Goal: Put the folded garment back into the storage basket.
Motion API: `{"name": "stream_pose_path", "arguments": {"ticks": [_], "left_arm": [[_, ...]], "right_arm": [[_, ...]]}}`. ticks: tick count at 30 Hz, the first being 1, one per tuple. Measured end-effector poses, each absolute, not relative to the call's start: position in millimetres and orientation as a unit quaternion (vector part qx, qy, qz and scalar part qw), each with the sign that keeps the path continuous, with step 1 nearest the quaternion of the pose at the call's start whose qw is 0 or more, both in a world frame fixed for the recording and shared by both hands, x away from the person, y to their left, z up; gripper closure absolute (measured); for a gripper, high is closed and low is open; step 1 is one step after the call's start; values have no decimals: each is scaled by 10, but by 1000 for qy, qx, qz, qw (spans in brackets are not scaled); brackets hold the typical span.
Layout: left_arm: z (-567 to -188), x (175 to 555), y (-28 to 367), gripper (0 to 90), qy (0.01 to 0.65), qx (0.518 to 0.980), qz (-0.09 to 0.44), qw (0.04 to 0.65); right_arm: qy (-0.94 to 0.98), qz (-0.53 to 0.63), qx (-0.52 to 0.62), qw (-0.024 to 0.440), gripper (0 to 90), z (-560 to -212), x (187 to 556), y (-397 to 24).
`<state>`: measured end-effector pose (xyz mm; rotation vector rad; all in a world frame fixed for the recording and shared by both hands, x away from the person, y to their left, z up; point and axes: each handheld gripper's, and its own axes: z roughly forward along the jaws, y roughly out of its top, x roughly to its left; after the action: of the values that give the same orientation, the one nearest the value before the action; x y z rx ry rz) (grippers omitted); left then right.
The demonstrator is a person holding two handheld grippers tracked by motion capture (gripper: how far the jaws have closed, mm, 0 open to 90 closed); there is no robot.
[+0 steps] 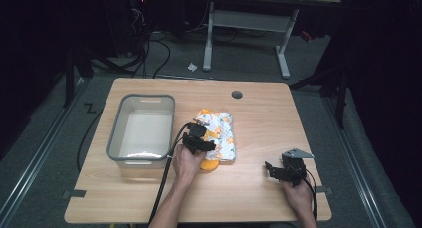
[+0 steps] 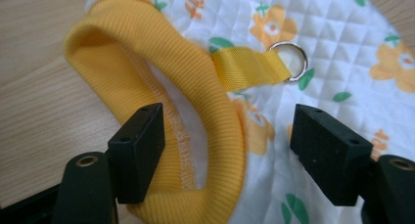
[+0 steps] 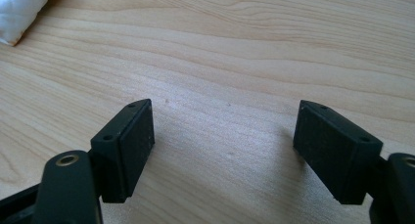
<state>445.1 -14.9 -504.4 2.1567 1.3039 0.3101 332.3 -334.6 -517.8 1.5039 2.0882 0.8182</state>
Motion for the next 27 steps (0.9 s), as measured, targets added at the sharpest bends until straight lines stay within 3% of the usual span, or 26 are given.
{"name": "stream_pose_path", "arguments": {"ticks": [12, 21, 27], "left_arm": [[-5086, 4440, -182, 327, 467, 825, 140, 285], [-5064, 4378, -252, 681, 447, 835, 134, 293], [-5058, 4391, -222, 771, 446, 833, 123, 302]], "right_arm": [[755, 296, 543, 219, 232, -5178, 3323, -3346], [755, 296, 543, 219, 232, -5178, 3323, -3347], [755, 296, 543, 219, 232, -5178, 3323, -3346]]}}
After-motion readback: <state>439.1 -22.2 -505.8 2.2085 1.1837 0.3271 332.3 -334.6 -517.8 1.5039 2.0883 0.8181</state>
